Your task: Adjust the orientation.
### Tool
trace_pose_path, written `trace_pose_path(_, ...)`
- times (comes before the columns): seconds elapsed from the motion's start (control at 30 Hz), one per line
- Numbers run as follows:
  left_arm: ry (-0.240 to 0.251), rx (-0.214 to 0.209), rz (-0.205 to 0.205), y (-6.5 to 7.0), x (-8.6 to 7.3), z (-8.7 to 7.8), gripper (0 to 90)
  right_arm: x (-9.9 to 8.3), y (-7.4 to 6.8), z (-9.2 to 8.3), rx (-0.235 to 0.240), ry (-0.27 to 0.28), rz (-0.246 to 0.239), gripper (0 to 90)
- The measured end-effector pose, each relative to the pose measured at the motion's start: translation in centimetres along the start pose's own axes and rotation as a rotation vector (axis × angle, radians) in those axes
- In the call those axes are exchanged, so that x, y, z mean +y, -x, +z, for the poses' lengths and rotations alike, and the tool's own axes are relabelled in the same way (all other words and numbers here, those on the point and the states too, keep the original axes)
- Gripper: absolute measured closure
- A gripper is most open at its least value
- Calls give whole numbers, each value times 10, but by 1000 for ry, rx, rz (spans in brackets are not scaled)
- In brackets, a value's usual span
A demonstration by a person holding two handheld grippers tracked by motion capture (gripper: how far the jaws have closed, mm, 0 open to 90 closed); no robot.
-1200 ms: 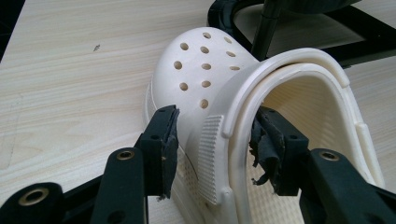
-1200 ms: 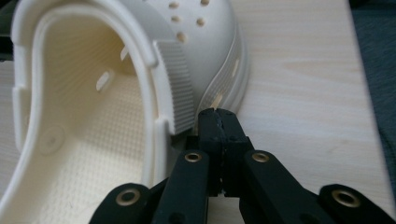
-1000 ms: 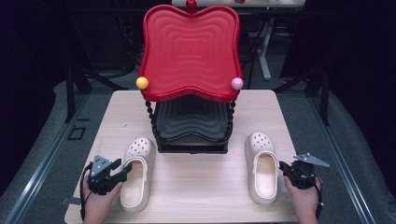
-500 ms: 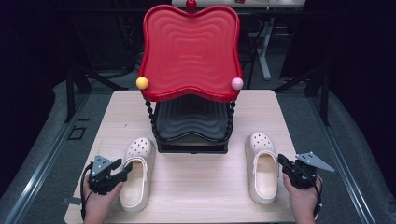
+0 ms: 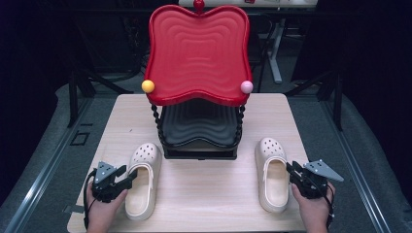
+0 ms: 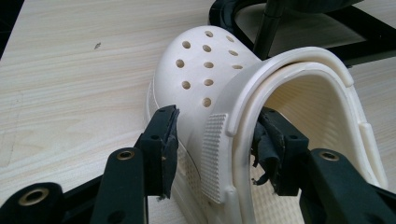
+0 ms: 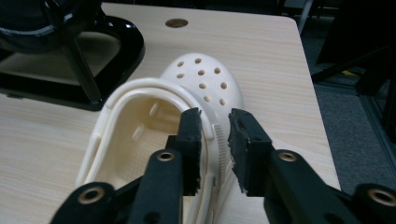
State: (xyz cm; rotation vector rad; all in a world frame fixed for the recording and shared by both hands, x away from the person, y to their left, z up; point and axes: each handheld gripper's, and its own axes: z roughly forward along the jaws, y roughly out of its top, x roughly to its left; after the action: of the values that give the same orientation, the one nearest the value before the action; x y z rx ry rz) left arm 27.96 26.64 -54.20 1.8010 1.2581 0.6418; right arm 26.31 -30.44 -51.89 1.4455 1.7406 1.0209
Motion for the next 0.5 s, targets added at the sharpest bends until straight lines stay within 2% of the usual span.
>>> trace_pose_path(0.1,-1,-1,2,0,0,0,512,-2,-2,6,2,-33,-13,681)
trace_pose_path(0.2,0,-1,0,0,0,0,512,-5,-5,12,-19,-60,-52,681)
trace_pose_path(0.3,0,-1,-1,0,0,0,512,-5,-9,16,-47,-73,-82,714)
trace_pose_path(0.5,0,-4,1,0,0,0,512,-2,-11,15,-50,-76,-100,748)
